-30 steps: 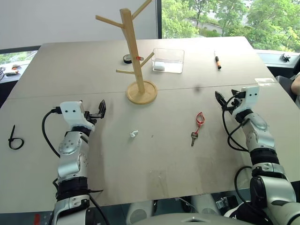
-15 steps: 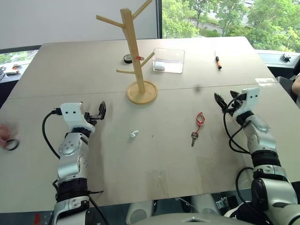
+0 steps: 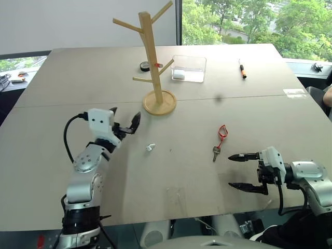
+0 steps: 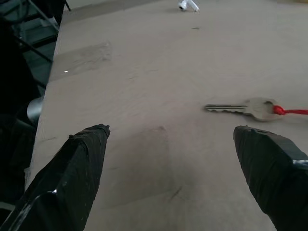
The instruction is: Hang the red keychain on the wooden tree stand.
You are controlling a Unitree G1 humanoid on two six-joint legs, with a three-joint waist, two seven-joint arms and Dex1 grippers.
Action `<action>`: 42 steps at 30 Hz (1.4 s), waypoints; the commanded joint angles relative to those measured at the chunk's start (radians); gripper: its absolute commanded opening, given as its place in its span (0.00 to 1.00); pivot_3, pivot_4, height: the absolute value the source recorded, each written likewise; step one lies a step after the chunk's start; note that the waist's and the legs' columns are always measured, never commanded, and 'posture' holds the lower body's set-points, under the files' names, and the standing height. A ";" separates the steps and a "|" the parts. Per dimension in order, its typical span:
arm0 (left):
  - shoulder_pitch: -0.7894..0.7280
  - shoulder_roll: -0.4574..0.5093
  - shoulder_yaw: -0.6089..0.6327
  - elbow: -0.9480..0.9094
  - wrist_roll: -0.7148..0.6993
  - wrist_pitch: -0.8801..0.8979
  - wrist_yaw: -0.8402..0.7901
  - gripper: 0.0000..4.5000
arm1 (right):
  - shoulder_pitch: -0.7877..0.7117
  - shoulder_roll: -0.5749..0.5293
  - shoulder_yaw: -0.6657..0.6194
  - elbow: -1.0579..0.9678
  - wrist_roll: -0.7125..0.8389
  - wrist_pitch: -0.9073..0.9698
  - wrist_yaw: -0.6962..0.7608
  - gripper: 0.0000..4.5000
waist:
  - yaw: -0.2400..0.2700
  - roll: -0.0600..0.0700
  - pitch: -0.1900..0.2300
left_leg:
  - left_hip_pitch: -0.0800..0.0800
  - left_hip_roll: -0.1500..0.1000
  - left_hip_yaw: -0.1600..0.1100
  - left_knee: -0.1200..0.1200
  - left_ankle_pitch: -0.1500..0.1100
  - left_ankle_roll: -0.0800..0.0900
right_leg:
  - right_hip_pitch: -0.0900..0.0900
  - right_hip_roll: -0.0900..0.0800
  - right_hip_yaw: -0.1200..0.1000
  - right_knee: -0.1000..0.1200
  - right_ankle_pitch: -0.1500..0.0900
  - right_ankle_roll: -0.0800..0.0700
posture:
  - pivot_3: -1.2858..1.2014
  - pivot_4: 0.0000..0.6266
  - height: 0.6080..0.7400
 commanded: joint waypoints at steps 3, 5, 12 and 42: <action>0.072 0.001 -0.092 -0.174 0.006 0.067 -0.016 1.00 | -0.036 0.039 0.000 0.040 -0.013 -0.092 0.010 0.98 | 0.002 0.000 0.000 | -0.001 0.000 0.000 0.000 0.000 0.000 | 0.000 0.000 0.000 0.000 0.001 0.002 | 0.52 0.24 1.00; 0.112 0.015 -0.117 -0.217 0.016 0.078 -0.029 1.00 | -0.047 0.055 0.000 0.060 -0.022 -0.118 0.006 0.98 | 0.002 0.000 0.000 | -0.001 0.000 0.000 0.000 0.000 0.000 | 0.000 0.000 0.000 0.000 0.001 0.002 | 0.52 0.24 1.00; 0.207 0.072 -0.106 -0.242 0.039 0.063 -0.069 1.00 | -0.052 0.089 -0.001 0.093 -0.027 -0.170 0.000 0.98 | 0.002 0.000 0.000 | 0.000 0.000 0.000 0.000 0.000 0.000 | 0.000 0.000 0.000 0.000 -0.001 -0.001 | 0.52 0.24 1.00; 0.267 0.100 -0.206 -0.201 0.112 0.157 -0.121 1.00 | -0.090 0.155 -0.015 0.168 -0.043 -0.269 -0.095 0.98 | 0.003 0.001 0.000 | 0.000 0.000 0.000 0.000 0.000 0.000 | 0.000 -0.001 0.000 0.000 -0.001 0.000 | 0.52 0.24 1.00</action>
